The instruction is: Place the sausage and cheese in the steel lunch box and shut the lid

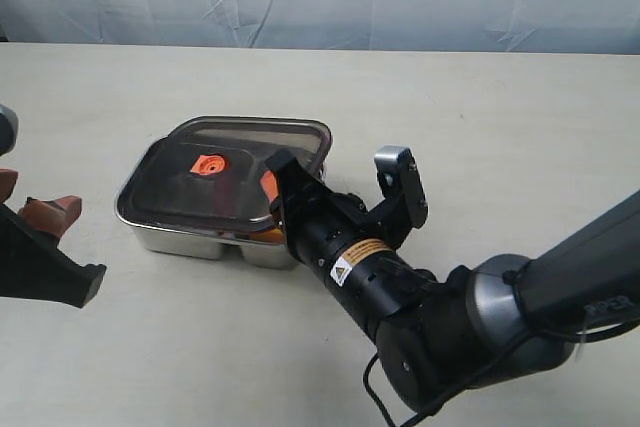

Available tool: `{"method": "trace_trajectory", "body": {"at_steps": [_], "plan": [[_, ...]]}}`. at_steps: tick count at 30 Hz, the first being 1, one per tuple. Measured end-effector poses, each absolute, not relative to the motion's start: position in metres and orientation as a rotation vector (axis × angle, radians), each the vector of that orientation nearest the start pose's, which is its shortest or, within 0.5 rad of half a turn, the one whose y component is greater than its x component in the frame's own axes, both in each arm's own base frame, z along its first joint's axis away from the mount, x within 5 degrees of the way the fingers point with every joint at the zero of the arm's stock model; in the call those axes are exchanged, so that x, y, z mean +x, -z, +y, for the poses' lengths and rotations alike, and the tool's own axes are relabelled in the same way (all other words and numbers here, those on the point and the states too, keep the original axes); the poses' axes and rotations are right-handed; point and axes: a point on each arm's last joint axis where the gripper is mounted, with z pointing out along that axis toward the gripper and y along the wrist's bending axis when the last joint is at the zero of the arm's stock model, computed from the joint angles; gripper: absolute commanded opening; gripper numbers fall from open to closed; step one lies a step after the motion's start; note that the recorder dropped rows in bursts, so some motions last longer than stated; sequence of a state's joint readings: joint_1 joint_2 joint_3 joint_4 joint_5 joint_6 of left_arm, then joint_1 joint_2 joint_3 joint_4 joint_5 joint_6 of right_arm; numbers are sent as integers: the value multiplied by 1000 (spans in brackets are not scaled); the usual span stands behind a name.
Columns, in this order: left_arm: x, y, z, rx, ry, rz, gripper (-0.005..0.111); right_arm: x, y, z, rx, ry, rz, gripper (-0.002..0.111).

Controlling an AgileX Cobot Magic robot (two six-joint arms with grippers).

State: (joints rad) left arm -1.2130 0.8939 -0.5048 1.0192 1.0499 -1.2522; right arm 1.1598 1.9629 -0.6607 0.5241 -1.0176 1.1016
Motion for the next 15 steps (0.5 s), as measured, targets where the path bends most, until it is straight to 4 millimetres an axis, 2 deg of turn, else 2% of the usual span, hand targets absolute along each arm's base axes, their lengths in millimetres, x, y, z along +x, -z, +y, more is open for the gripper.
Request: {"method": "trace_trajectory", "body": {"at_steps": [5, 15], "plan": [[109, -261, -98, 440, -144, 2151, 49, 170, -131, 289, 601, -1462, 1832, -1], [109, -261, -98, 441, -146, 2151, 49, 167, -131, 292, 581, -1508, 1855, -1]]}}
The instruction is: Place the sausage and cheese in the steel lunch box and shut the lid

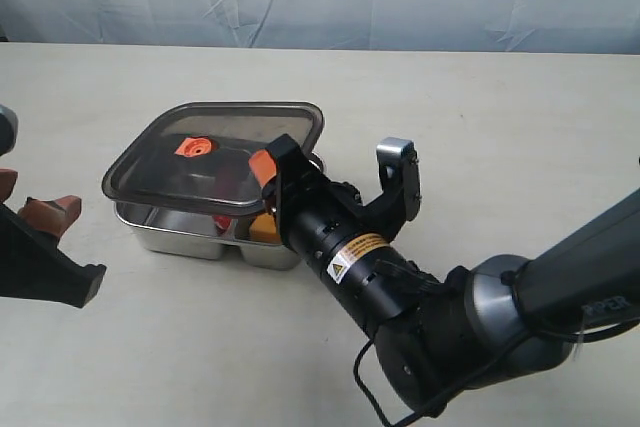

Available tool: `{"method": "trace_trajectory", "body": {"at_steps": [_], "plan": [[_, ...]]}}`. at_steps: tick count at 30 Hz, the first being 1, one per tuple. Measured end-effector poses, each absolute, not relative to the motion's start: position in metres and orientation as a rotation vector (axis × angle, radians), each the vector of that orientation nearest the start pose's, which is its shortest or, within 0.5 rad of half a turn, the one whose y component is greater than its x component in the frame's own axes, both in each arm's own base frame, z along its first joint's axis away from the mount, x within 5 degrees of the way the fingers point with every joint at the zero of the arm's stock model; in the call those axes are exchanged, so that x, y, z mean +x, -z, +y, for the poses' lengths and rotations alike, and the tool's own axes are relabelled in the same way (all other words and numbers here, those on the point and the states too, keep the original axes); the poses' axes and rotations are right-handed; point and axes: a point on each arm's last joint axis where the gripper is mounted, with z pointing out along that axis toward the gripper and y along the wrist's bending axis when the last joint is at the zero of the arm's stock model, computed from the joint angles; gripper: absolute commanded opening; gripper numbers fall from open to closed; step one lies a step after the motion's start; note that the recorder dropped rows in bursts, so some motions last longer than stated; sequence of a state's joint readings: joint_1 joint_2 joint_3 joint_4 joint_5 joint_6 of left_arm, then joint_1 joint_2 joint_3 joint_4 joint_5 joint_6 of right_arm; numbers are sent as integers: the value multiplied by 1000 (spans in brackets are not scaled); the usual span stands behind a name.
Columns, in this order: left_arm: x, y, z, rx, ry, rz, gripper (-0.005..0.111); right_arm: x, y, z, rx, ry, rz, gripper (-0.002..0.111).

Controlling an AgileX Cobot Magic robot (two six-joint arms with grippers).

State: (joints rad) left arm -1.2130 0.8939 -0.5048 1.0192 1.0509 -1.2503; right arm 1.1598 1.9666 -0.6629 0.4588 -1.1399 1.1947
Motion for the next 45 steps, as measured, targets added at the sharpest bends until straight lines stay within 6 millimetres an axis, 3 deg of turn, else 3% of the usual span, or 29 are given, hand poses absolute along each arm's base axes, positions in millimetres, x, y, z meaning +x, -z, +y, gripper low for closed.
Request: {"method": "trace_trajectory", "body": {"at_steps": [8, 20, 42, 43, 45], "plan": [[108, -261, -103, 470, -88, 2142, 49, 168, -122, 293, 618, -1419, 1967, -1], [108, -261, -104, 477, -79, 2140, 49, 168, -120, 293, 505, -1310, 2011, -1], [108, -261, -104, 480, -73, 2139, 49, 167, -120, 294, 499, -1291, 2058, -1], [108, -261, -104, 481, -71, 2138, 49, 167, -120, 294, 499, -1290, 2060, 2], [108, -261, -104, 481, -71, 2138, 49, 167, -120, 294, 499, -1290, 2062, 21]]}}
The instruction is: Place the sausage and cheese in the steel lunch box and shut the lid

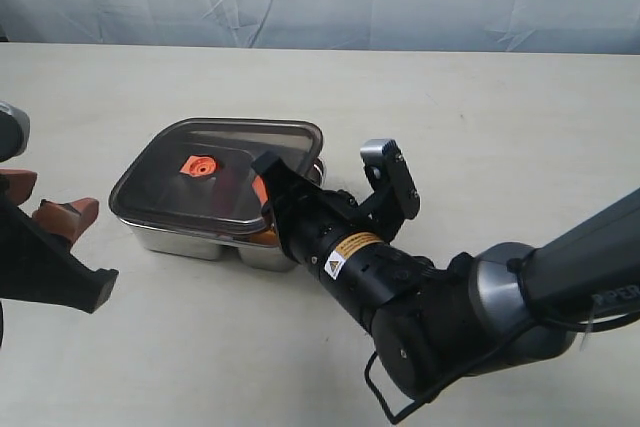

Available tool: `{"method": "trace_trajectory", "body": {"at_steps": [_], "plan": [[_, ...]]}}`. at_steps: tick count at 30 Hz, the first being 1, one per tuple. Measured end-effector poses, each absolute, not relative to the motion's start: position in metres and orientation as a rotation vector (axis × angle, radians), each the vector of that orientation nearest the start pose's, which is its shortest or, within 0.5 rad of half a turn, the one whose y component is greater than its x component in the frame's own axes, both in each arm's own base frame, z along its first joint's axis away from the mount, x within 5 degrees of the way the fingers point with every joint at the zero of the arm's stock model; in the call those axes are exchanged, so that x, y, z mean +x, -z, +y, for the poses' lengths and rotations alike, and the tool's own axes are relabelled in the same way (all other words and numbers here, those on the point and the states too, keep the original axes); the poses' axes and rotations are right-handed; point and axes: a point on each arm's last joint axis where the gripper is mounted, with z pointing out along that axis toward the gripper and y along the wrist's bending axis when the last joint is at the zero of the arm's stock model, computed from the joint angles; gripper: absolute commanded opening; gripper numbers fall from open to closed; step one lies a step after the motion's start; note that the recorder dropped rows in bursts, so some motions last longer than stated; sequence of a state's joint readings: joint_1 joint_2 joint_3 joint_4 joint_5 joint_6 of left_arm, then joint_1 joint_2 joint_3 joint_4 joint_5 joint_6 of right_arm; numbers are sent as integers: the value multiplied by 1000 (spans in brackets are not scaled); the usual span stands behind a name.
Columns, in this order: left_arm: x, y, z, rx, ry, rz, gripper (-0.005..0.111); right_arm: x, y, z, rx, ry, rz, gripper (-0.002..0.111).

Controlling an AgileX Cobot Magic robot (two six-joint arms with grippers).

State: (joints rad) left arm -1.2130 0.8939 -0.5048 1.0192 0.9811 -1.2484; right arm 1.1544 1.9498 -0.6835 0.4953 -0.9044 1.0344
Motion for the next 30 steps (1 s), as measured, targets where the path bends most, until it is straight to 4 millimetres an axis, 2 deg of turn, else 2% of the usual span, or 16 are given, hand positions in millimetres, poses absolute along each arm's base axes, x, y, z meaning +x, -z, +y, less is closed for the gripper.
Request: {"method": "trace_trajectory", "body": {"at_steps": [1, 3, 4, 20, 30], "plan": [[108, -261, -104, 481, -71, 2138, 49, 167, -120, 294, 499, -1290, 2060, 36], [108, -261, -104, 481, -71, 2138, 49, 166, -117, 293, 493, -1263, 2097, 55], [108, -261, -104, 481, -71, 2138, 49, 164, -111, 292, 477, -1227, 2145, 57], [108, -261, -105, 482, -69, 2138, 49, 161, -119, 295, 395, -1241, 2176, 55], [108, -261, -105, 482, -69, 2138, 49, 158, -136, 287, 326, -1123, 2238, 55]]}}
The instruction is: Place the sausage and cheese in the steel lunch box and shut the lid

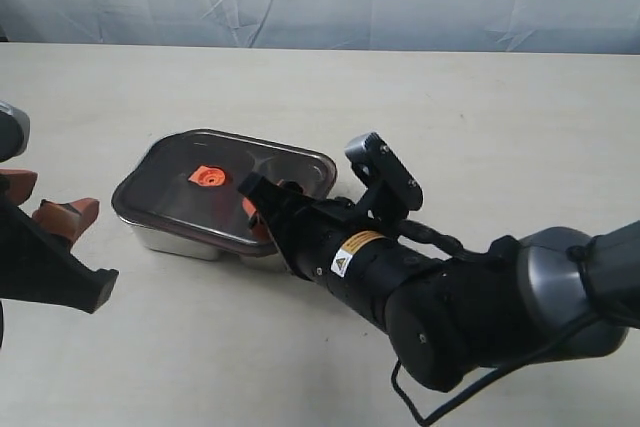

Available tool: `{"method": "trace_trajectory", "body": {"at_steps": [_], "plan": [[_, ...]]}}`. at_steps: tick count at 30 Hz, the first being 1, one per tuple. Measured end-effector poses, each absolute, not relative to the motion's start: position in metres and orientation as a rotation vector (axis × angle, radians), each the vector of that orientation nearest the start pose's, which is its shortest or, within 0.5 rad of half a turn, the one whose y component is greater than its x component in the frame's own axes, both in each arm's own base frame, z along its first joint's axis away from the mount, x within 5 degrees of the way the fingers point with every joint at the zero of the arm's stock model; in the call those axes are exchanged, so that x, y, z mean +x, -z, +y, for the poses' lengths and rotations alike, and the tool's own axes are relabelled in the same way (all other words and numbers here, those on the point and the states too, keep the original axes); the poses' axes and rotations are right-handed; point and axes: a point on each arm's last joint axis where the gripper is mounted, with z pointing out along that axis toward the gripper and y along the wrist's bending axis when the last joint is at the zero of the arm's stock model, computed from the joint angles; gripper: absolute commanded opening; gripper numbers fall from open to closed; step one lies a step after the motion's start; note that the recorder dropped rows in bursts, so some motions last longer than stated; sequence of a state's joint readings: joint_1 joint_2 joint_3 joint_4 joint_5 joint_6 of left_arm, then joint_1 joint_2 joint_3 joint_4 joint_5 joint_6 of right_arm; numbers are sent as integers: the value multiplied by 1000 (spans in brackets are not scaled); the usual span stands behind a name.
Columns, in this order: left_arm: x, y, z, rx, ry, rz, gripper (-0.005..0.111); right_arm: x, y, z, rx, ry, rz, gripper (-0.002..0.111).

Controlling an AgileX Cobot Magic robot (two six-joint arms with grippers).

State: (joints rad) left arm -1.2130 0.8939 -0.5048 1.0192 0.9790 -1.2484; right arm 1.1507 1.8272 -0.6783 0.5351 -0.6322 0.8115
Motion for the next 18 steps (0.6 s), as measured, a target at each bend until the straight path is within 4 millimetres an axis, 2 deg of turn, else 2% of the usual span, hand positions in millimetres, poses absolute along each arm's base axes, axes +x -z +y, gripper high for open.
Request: {"method": "trace_trajectory", "body": {"at_steps": [12, 18], "plan": [[108, -261, -105, 480, -67, 2142, 49, 156, -138, 283, 313, -1053, 2296, 55], [108, -261, -105, 480, -67, 2142, 49, 163, -140, 277, 281, -1025, 2337, 55]]}}
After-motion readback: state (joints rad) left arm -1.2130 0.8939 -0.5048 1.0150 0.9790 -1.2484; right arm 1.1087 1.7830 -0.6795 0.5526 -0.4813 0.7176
